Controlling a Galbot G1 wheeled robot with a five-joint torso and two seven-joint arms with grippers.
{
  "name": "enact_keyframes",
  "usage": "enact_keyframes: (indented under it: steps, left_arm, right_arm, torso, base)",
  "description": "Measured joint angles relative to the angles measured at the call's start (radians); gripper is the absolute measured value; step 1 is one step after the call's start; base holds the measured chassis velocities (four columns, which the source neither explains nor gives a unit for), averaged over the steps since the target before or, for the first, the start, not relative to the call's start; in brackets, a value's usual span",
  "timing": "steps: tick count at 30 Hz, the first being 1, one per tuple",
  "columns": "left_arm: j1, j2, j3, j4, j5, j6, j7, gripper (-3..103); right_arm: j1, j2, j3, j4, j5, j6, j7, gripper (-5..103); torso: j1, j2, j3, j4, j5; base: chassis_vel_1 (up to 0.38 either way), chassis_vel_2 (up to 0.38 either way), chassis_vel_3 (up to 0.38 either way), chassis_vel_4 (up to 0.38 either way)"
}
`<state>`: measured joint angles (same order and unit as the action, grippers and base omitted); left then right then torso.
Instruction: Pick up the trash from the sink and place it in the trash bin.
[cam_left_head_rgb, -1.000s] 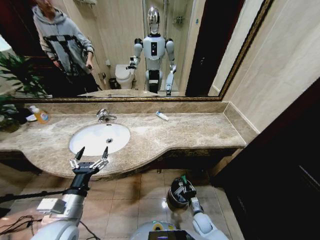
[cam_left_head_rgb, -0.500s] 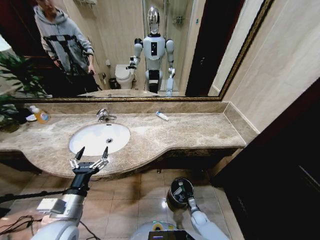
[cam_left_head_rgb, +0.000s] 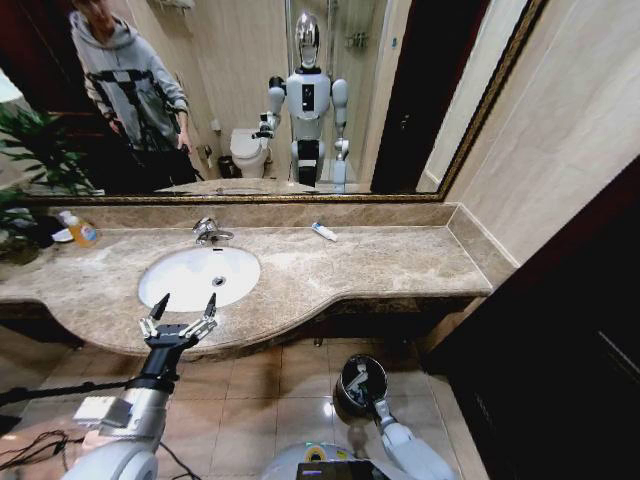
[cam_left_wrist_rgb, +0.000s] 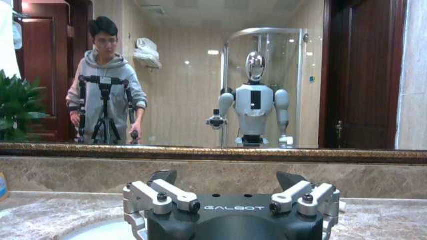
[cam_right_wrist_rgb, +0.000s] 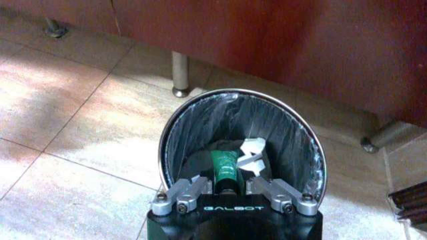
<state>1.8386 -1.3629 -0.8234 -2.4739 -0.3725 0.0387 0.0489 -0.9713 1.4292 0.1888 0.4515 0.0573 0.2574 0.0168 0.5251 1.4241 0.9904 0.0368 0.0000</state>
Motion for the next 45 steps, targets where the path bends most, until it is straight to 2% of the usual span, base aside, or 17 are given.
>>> enact_keyframes:
  steps: [2, 6, 7, 9, 12, 13, 16, 18, 21, 22, 25, 32, 37, 39, 40, 43, 45]
  left_arm:
    - [0.000, 0.000, 0.000, 0.000, 0.000, 0.000, 0.000, 100]
    - [0.000, 0.000, 0.000, 0.000, 0.000, 0.000, 0.000, 100]
    - [0.000, 0.000, 0.000, 0.000, 0.000, 0.000, 0.000, 100]
    - [0.000, 0.000, 0.000, 0.000, 0.000, 0.000, 0.000, 100]
    - [0.000, 0.000, 0.000, 0.000, 0.000, 0.000, 0.000, 100]
    - [0.000, 0.000, 0.000, 0.000, 0.000, 0.000, 0.000, 100]
    - [0.000, 0.000, 0.000, 0.000, 0.000, 0.000, 0.000, 100]
    - [0.000, 0.000, 0.000, 0.000, 0.000, 0.000, 0.000, 100]
    - [0.000, 0.000, 0.000, 0.000, 0.000, 0.000, 0.000, 100]
    - [0.000, 0.000, 0.000, 0.000, 0.000, 0.000, 0.000, 100]
    - [0.000, 0.000, 0.000, 0.000, 0.000, 0.000, 0.000, 100]
    - [0.000, 0.000, 0.000, 0.000, 0.000, 0.000, 0.000, 100]
    - [0.000, 0.000, 0.000, 0.000, 0.000, 0.000, 0.000, 100]
    - [0.000, 0.000, 0.000, 0.000, 0.000, 0.000, 0.000, 100]
    - [0.000, 0.000, 0.000, 0.000, 0.000, 0.000, 0.000, 100]
    - [0.000, 0.000, 0.000, 0.000, 0.000, 0.000, 0.000, 100]
    - [0.000, 0.000, 0.000, 0.000, 0.000, 0.000, 0.000, 100]
  right_arm:
    - [0.001, 0.001, 0.000, 0.000, 0.001, -0.001, 0.000, 18]
    - [0.003, 0.002, -0.001, 0.000, 0.003, 0.000, 0.000, 22]
    - [0.004, 0.001, -0.001, -0.001, 0.005, 0.000, 0.002, 37]
    - [0.003, 0.001, -0.001, 0.000, 0.005, -0.003, 0.006, 37]
    - [0.000, 0.001, -0.003, 0.005, 0.006, -0.011, 0.015, 53]
    - [0.000, 0.001, -0.003, 0.005, 0.006, -0.011, 0.015, 53]
    - [-0.001, 0.004, -0.008, 0.007, 0.005, -0.012, 0.028, 70]
    - [-0.001, 0.005, -0.008, 0.009, 0.005, -0.012, 0.031, 70]
    - [-0.001, 0.008, -0.009, 0.010, 0.005, -0.012, 0.034, 85]
    - [-0.001, 0.008, -0.009, 0.010, 0.005, -0.012, 0.034, 85]
    - [0.000, 0.010, -0.007, 0.010, 0.005, -0.009, 0.034, 99]
    - [-0.005, 0.019, -0.003, 0.023, 0.018, -0.011, 0.053, 100]
    - [-0.005, 0.027, -0.001, 0.032, 0.023, -0.010, 0.133, 100]
    - [-0.024, 0.016, 0.007, 0.069, -0.067, 0.008, 0.205, 100]
    - [-0.024, 0.016, 0.007, 0.069, -0.067, 0.008, 0.205, 100]
    - [-0.109, -0.029, 0.036, 0.211, -0.153, 0.046, 0.269, 100]
    - [-0.137, -0.044, 0.061, 0.256, -0.195, 0.069, 0.282, 100]
  torso:
    - [0.000, 0.000, 0.000, 0.0000, 0.0000]
    - [0.000, 0.000, 0.000, 0.0000, 0.0000]
    - [0.000, 0.000, 0.000, 0.0000, 0.0000]
    - [0.000, 0.000, 0.000, 0.0000, 0.0000]
    - [0.000, 0.000, 0.000, 0.0000, 0.0000]
    - [0.000, 0.000, 0.000, 0.0000, 0.0000]
    - [0.000, 0.000, 0.000, 0.0000, 0.0000]
    - [0.000, 0.000, 0.000, 0.0000, 0.0000]
    - [0.000, 0.000, 0.000, 0.0000, 0.0000]
    - [0.000, 0.000, 0.000, 0.0000, 0.0000]
    - [0.000, 0.000, 0.000, 0.0000, 0.0000]
    - [0.000, 0.000, 0.000, 0.0000, 0.0000]
    - [0.000, 0.000, 0.000, 0.0000, 0.0001]
    - [0.000, 0.000, 0.000, 0.0003, 0.0002]
    - [0.000, 0.000, 0.000, 0.0003, 0.0002]
    - [0.000, 0.000, 0.000, 0.0000, 0.0003]
    - [0.000, 0.000, 0.000, 0.0001, 0.0004]
  base:
    - [0.000, 0.000, 0.000, 0.000]
    - [0.000, 0.000, 0.000, 0.000]
    - [0.000, 0.000, 0.000, 0.000]
    - [0.000, 0.000, 0.000, 0.000]
    - [0.000, 0.000, 0.000, 0.000]
    - [0.000, 0.000, 0.000, 0.000]
    - [0.000, 0.000, 0.000, 0.000]
    - [0.000, 0.000, 0.000, 0.000]
    - [0.000, 0.000, 0.000, 0.000]
    - [0.000, 0.000, 0.000, 0.000]
    - [0.000, 0.000, 0.000, 0.000]
    - [0.000, 0.000, 0.000, 0.000]
    - [0.000, 0.000, 0.000, 0.000]
    - [0.000, 0.000, 0.000, 0.000]
    - [0.000, 0.000, 0.000, 0.000]
    - [0.000, 0.000, 0.000, 0.000]
    - [0.000, 0.000, 0.000, 0.000]
